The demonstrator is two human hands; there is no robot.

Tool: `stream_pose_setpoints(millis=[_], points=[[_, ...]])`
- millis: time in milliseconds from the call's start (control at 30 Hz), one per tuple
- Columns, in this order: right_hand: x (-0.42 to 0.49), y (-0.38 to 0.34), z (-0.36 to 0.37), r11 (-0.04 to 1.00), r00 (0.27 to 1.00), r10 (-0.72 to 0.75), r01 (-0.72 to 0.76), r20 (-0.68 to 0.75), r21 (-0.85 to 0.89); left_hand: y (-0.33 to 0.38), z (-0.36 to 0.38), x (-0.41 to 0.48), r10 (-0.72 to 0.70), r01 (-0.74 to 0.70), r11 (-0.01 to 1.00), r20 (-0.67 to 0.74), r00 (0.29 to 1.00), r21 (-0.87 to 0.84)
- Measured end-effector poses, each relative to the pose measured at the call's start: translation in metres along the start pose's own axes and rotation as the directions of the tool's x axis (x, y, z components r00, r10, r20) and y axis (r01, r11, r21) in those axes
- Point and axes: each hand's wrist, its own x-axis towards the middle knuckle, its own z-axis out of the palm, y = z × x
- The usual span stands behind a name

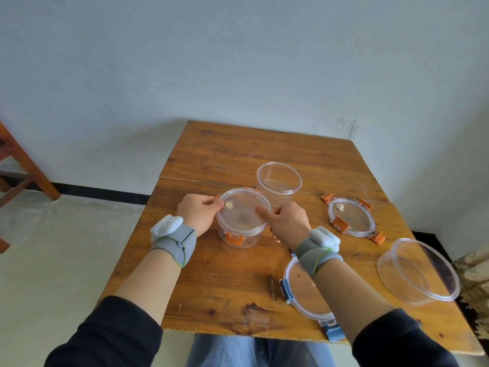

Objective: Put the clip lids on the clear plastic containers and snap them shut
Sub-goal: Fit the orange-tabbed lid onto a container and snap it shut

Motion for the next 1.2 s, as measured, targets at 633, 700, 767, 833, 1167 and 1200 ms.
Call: stream_pose_setpoints(millis=[633, 700, 767, 833, 1167, 1200], points=[[0.001, -0.008, -0.001, 0.971, 0.996, 0.094, -0.092, 0.002, 0.22, 0.007, -0.004, 0.011, -0.03, 0.025, 0.988, 0.034, 0.999, 0.154], [0.004, -0.007, -0.003, 0.97, 0.993, 0.102, -0.112, 0.055, 0.218, 0.007, -0.001, 0.012, -0.063, 0.06, 0.998, 0.096, 0.993, 0.035], [0.006, -0.006, -0.004, 0.955, 0.984, 0.128, -0.155, 0.12, 0.251, 0.006, -0.001, 0.014, -0.128, 0.163, 0.971, 0.196, 0.972, -0.177], [0.007, -0.004, -0.002, 0.934, 0.977, 0.147, -0.187, 0.152, 0.303, 0.004, -0.003, 0.016, -0.169, 0.249, 0.913, 0.256, 0.952, -0.323], [0.013, -0.004, 0.006, 0.942, 0.984, 0.131, -0.161, 0.119, 0.295, -0.012, -0.012, 0.019, -0.256, 0.414, 0.689, 0.335, 0.907, -0.595], [0.013, -0.005, 0.007, 0.943, 0.985, 0.124, -0.154, 0.119, 0.296, -0.016, -0.013, 0.02, -0.269, 0.45, 0.626, 0.365, 0.891, -0.637]])
